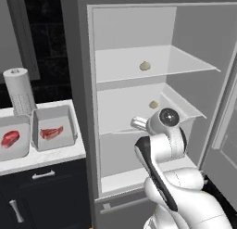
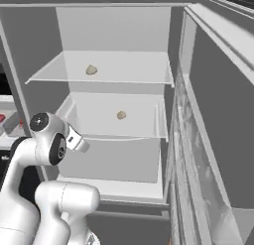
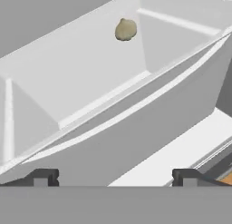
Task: Place one garlic and one steak in each tupperware on the nearby counter, to pack two identical lunches.
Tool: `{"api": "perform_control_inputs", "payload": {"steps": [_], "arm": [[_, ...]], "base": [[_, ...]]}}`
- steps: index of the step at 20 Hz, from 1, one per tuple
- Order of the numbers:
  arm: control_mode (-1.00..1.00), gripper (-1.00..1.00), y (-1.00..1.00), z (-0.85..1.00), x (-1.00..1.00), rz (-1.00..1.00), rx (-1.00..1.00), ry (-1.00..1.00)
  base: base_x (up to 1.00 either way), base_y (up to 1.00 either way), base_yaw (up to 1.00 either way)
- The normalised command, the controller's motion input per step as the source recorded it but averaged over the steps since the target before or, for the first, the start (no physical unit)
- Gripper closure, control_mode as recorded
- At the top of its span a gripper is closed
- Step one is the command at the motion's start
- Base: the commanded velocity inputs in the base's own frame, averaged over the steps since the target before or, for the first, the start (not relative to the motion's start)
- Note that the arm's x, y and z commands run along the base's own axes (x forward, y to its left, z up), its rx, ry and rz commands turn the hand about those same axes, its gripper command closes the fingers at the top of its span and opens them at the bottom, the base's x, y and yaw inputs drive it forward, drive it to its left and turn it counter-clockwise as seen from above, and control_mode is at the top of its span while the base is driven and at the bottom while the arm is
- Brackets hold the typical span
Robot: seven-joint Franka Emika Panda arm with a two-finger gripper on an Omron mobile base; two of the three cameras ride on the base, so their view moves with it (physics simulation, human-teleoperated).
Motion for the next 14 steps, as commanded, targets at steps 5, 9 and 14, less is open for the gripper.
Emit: {"api": "perform_control_inputs", "payload": {"steps": [5,9,14], "arm": [[-1.00,-1.00,-0.43,0.73,0.23,0.13,0.07,0.00],[-1.00,-1.00,-0.02,1.00,0.53,0.08,-0.04,-0.01],[-1.00,-1.00,-0.05,1.00,0.12,0.11,-0.15,-0.02]], "base": [[0.09,-0.13,0.03],[0.00,0.00,0.00],[0.00,0.00,0.00]]}}
